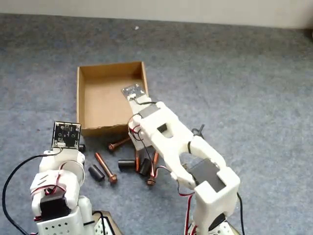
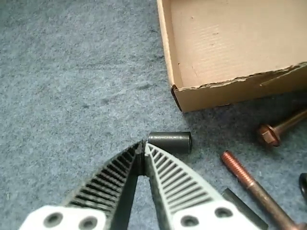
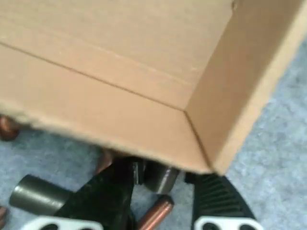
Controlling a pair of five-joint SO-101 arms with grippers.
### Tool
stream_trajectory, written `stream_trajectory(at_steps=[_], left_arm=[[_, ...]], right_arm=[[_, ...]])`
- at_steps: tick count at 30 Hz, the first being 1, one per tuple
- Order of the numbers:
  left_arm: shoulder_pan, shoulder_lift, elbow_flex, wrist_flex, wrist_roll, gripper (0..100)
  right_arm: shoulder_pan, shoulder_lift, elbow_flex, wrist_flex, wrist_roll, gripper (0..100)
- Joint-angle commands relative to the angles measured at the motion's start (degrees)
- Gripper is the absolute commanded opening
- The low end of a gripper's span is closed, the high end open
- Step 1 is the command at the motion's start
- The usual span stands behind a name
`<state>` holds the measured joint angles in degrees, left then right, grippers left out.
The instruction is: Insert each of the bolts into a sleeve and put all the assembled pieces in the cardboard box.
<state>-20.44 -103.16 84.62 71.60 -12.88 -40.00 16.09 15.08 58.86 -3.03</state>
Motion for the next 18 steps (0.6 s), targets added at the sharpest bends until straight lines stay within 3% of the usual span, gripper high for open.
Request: stream_trajectory(at_steps=[1, 9, 15, 18], left_arm=[[-0.4, -0.4, -0.04, -0.88, -0.53, 1], [-0.4, -0.4, 1.63, -3.16, -0.53, 1], [-0.57, -0.4, 0.4, -3.34, -0.62, 1], [-3.91, 0.22, -4.79, -2.99, -1.41, 1]], right_arm=[[0.57, 0.22, -3.65, -0.31, -0.18, 0.2], [3.03, -14.11, -3.3, 5.67, -0.18, 0.5], [5.93, -32.57, 6.11, 7.96, -0.18, 0.5], [9.8, -40.84, 11.91, 7.87, -0.18, 0.5]])
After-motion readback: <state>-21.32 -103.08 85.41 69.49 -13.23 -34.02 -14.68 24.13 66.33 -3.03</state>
